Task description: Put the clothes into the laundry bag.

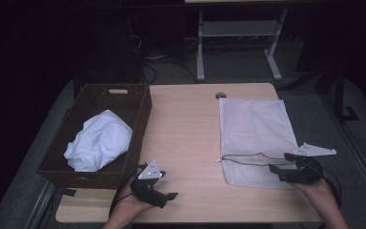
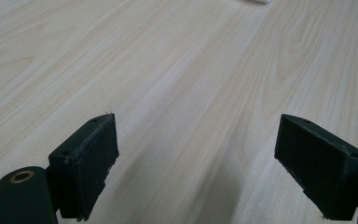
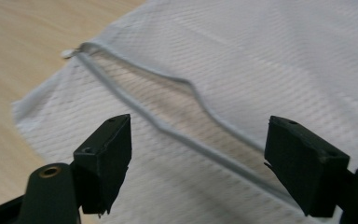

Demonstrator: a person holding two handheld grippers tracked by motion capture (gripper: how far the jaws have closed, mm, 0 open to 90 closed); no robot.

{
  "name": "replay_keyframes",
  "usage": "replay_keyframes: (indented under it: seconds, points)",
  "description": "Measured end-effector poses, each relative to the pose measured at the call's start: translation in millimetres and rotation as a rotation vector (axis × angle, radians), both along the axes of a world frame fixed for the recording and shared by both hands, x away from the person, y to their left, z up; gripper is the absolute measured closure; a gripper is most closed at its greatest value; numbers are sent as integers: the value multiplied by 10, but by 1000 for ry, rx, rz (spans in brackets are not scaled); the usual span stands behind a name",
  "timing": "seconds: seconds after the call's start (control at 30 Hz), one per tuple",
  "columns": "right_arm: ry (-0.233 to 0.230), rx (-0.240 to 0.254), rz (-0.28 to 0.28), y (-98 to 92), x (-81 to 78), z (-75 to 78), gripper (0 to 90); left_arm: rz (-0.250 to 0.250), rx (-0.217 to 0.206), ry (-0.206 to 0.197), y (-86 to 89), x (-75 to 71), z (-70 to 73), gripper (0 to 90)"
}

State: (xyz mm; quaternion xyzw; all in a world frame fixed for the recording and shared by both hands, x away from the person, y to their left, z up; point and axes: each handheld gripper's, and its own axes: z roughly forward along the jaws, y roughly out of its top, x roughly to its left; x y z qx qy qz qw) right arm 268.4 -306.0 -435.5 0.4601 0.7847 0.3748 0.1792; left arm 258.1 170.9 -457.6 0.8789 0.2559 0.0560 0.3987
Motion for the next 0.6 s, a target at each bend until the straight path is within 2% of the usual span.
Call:
replay_keyframes:
  seconds: [0.07,0.37,0.5,0.6]
  points:
    - [3,0,18,65,-51,-16,187,-1,0,1,-2,-2,1,129]
    - [14,12,115,368,-235,-48,171,-8,7,6,-14,-2,-7,129]
    - [9,6,162,488,-252,-53,167,-10,4,7,-26,-6,-11,129]
    - [18,23,205,589,-265,-72,166,-16,9,9,-33,-4,-16,129]
